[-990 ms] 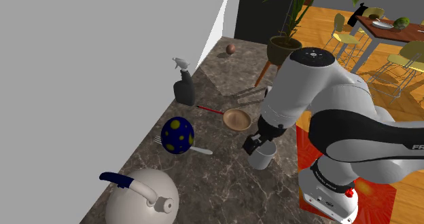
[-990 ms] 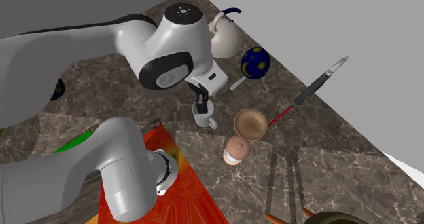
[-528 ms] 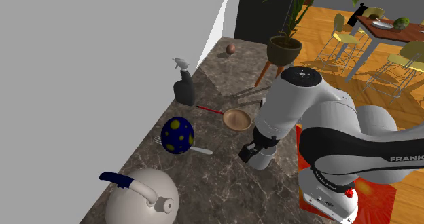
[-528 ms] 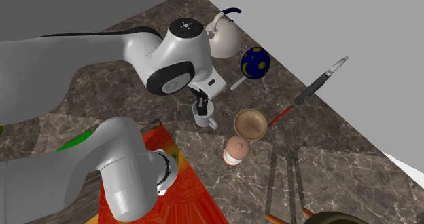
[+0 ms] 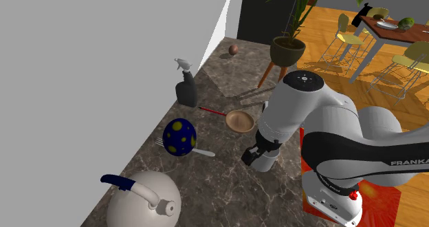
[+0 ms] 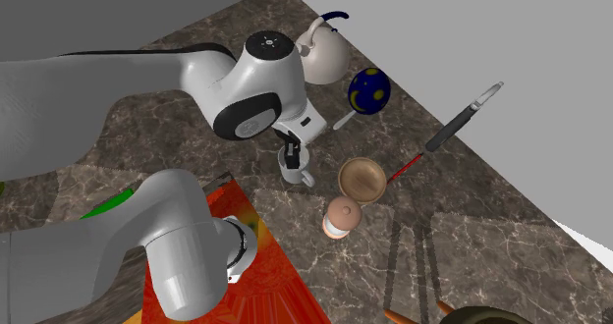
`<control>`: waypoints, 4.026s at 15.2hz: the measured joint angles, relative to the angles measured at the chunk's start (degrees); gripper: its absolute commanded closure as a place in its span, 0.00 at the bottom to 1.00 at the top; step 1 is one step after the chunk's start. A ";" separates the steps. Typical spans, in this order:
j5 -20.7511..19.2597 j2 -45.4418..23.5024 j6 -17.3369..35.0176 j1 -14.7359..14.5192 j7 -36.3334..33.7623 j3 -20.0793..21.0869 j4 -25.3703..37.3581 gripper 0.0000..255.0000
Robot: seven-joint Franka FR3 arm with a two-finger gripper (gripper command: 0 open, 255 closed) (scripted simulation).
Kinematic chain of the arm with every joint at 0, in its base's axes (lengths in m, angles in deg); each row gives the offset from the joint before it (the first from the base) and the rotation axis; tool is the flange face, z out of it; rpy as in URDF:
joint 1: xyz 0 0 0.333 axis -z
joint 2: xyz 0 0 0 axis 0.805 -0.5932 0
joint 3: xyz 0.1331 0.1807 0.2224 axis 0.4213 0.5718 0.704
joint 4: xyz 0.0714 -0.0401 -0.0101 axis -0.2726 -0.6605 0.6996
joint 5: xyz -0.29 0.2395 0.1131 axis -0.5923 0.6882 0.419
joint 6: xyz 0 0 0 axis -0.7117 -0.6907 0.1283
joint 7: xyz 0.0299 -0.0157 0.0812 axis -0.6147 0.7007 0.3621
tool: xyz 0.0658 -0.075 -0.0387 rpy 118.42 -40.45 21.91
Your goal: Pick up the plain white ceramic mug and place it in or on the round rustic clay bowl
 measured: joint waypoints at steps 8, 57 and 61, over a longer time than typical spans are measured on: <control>0.01 -0.02 0.03 0.01 0.00 0.00 0.05 1.00; -18.94 -19.90 -6.58 16.57 13.66 -16.25 26.36 1.00; -18.94 -20.94 -3.24 16.60 13.50 -15.90 24.05 1.00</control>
